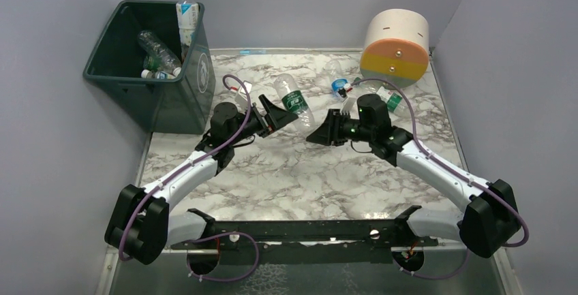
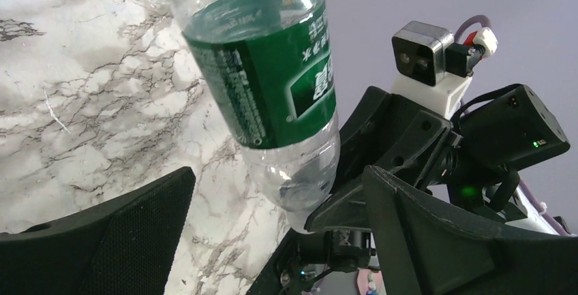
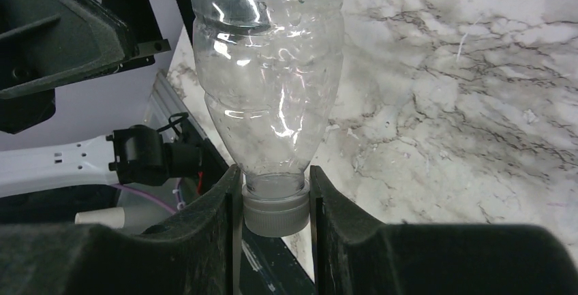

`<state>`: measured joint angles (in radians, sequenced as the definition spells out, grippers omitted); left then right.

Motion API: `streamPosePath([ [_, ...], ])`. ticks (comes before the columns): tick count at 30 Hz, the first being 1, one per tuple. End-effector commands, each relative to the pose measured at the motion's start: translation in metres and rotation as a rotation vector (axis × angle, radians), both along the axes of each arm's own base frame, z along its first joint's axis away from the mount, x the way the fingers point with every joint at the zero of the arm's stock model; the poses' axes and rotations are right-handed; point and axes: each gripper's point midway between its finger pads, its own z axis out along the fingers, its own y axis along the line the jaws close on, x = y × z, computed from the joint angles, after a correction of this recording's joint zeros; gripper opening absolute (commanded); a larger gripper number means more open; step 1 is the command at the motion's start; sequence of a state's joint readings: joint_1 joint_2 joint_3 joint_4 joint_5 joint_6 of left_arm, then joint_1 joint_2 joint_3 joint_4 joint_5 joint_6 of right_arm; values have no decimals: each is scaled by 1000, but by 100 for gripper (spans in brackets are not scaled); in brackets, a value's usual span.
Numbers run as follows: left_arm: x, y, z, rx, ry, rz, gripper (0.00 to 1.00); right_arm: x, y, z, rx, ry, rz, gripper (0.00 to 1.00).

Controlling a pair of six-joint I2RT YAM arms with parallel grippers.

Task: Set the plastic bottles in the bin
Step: Place the plastic bottle in the trash bin.

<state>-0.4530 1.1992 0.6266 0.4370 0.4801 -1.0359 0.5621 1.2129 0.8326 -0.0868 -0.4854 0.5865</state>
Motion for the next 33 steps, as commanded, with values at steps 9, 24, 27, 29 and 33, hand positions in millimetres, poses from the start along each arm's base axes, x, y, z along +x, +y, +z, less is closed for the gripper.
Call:
streamPosePath([
  [9, 10, -5, 23, -30, -71, 7, 99, -20, 35, 5, 42, 9, 70, 28],
  [24, 16, -2, 15, -6, -73, 35, 94, -39, 34, 4, 24, 19, 76, 28],
  [27, 17, -2, 16, -5, -77, 40, 90, -41, 30, 2, 14, 18, 68, 28],
  [29, 17, -2, 17, -5, -79, 39, 87, -41, 29, 3, 11, 16, 66, 28],
  [33, 17, -2, 18, -7, -79, 40, 80, -42, 29, 5, 14, 13, 65, 28],
])
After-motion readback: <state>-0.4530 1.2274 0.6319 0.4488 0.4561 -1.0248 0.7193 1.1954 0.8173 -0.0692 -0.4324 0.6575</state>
